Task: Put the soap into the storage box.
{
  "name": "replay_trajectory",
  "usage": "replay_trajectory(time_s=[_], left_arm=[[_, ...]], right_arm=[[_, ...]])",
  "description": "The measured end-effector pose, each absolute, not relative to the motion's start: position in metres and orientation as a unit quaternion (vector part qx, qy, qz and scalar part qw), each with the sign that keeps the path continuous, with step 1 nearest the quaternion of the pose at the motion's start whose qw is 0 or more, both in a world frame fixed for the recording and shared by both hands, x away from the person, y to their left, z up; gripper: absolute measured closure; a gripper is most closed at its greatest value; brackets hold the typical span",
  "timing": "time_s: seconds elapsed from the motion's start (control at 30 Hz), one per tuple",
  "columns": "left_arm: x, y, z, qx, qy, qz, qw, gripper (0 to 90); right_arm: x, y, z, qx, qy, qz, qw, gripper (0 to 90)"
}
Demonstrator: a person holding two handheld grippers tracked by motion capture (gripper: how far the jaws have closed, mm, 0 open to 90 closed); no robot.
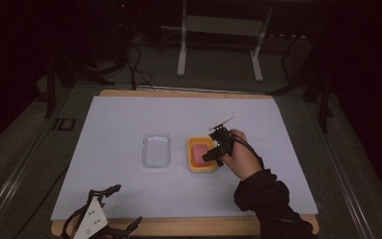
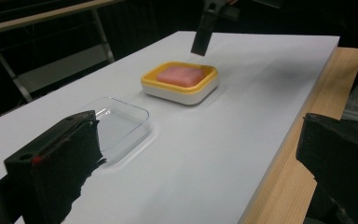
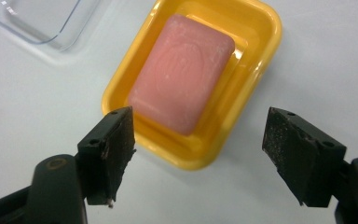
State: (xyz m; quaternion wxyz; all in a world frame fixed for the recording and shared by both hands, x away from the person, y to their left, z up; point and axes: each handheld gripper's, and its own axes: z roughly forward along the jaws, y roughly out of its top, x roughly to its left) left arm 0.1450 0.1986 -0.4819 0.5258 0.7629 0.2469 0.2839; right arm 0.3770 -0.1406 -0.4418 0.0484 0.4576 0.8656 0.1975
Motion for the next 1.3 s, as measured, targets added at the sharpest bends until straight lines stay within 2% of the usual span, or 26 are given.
replay_trajectory(time_s=[0.43,1.3], left_arm=[[0.145,0.198,-0.482,0.763,0.247,0.284,0.525,0.5],[0.144,0.198,-0.482,0.764,0.247,0.287,0.523,0.5]], right_arm=[[0.352,-0.183,-0.442,0.453,0.85,0.253,0.095,23.4],[0.303,-0.249,-0.469,0.481,0.814,0.301,0.123,21.1]])
